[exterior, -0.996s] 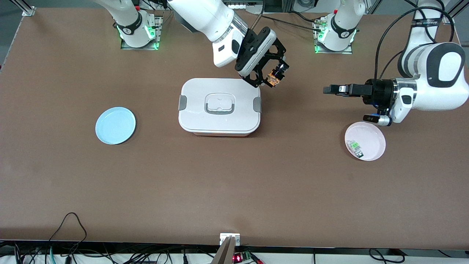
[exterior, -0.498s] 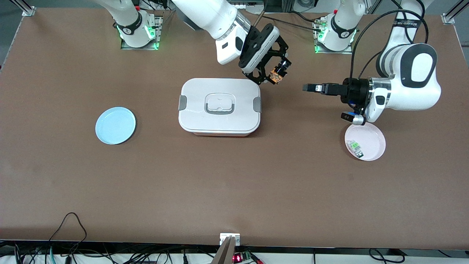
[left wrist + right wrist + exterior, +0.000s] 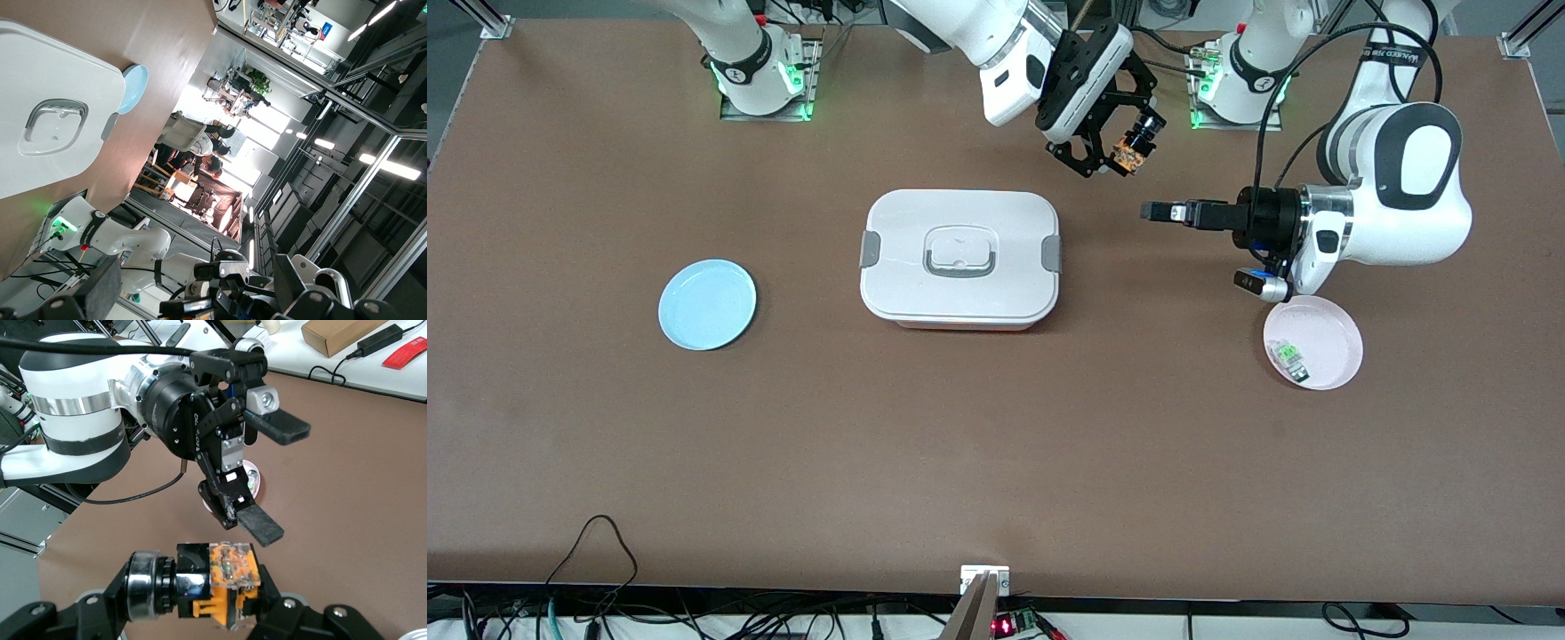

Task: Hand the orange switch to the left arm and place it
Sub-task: 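Raise the switch with the right gripper while the left gripper approaches it, then close the left gripper on the orange switch beside the right gripper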

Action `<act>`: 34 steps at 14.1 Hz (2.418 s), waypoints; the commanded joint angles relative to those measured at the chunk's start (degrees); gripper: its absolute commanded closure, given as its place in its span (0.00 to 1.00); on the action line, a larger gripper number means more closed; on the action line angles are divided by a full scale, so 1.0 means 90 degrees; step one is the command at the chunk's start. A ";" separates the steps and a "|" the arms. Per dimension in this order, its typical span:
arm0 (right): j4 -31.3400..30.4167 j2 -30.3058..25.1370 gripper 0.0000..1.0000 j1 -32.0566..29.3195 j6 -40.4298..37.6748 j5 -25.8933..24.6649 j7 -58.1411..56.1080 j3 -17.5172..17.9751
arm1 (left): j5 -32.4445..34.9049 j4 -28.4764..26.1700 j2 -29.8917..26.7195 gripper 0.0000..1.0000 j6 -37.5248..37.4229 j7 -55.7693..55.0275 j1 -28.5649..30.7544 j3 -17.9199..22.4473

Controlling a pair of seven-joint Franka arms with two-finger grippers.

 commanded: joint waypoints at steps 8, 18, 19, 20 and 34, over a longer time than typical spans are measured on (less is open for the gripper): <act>0.0074 0.0047 0.98 0.0104 0.0134 -0.0074 0.0218 -0.0040 | -0.0078 -0.0417 -0.0499 0.00 -0.0473 -0.0966 0.0010 -0.0103; 0.0074 0.0047 0.98 0.0104 0.0134 -0.0064 0.0247 -0.0040 | -0.0049 -0.0681 -0.0665 0.43 -0.0903 -0.1169 0.0019 -0.0103; 0.0074 0.0047 0.98 0.0104 0.0134 -0.0064 0.0247 -0.0040 | -0.0048 -0.0681 -0.0684 0.43 -0.0942 -0.1306 0.0020 -0.0103; 0.0074 0.0076 0.98 0.0104 0.0134 -0.0064 0.0247 -0.0040 | -0.0048 -0.0681 -0.0704 0.43 -0.0981 -0.1375 0.0020 -0.0103; 0.0093 0.0086 0.97 0.0104 0.0134 -0.0074 0.0218 -0.0040 | 0.0508 -0.0487 -0.0724 1.00 -0.0972 -0.1356 0.0117 0.0033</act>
